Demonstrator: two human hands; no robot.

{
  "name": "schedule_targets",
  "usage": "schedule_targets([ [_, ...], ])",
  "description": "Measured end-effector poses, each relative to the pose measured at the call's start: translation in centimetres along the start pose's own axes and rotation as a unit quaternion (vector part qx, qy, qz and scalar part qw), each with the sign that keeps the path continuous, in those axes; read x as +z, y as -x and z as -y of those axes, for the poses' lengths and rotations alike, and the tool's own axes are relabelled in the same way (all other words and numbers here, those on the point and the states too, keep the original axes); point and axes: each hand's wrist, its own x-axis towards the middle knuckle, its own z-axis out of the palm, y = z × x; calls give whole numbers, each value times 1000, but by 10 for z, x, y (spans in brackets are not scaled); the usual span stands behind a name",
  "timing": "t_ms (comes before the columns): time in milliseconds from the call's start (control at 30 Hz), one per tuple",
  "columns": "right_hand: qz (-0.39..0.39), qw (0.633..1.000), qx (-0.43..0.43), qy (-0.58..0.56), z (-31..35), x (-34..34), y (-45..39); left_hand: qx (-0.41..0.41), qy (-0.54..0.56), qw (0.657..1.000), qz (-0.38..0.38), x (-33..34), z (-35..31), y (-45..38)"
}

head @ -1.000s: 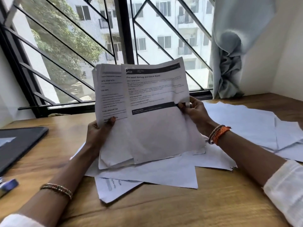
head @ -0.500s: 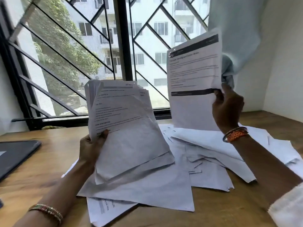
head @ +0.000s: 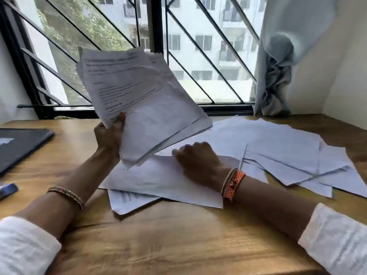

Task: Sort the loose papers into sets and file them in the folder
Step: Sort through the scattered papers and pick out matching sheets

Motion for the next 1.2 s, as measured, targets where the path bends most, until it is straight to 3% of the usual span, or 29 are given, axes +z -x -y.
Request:
schedule_targets([
  [100, 5, 989, -25, -147, 20, -21, 9, -27, -13, 1000, 3, -1, 13, 0],
  [200, 47, 949, 26, -310, -12, -42, 13, -27, -79, 996, 22, -3, 28, 2],
  [300, -45, 952, 186, -240, -89, -33, 14, -18, -122, 992, 27, -2, 32, 1],
  [333, -35, 952, 233, -197, -113, -23, 18, -23, -124, 992, 31, -1, 32, 1],
  [467, 180, 911, 327, -173, -162, 33, 41, -42, -154, 986, 49, -1, 33, 3],
  [533, 224, 900, 325, -187, -164, 49, 44, -39, -157, 986, 47, 1, 32, 5],
  [667, 147, 917, 323, -181, -154, 48, 38, -43, -150, 986, 52, 1, 28, 9],
  [1067, 202, 912, 290, -209, -162, -5, 40, -49, -125, 989, 65, 0, 26, 9],
  [1133, 155, 908, 273, -278, -168, -39, 45, -50, -127, 989, 66, -1, 28, 6],
  [1167, 105, 889, 252, -368, -169, -56, 47, -50, -124, 989, 64, -3, 29, 4],
  [1200, 47, 846, 222, -483, -165, -76, 50, -50, -120, 990, 61, -4, 29, 4],
])
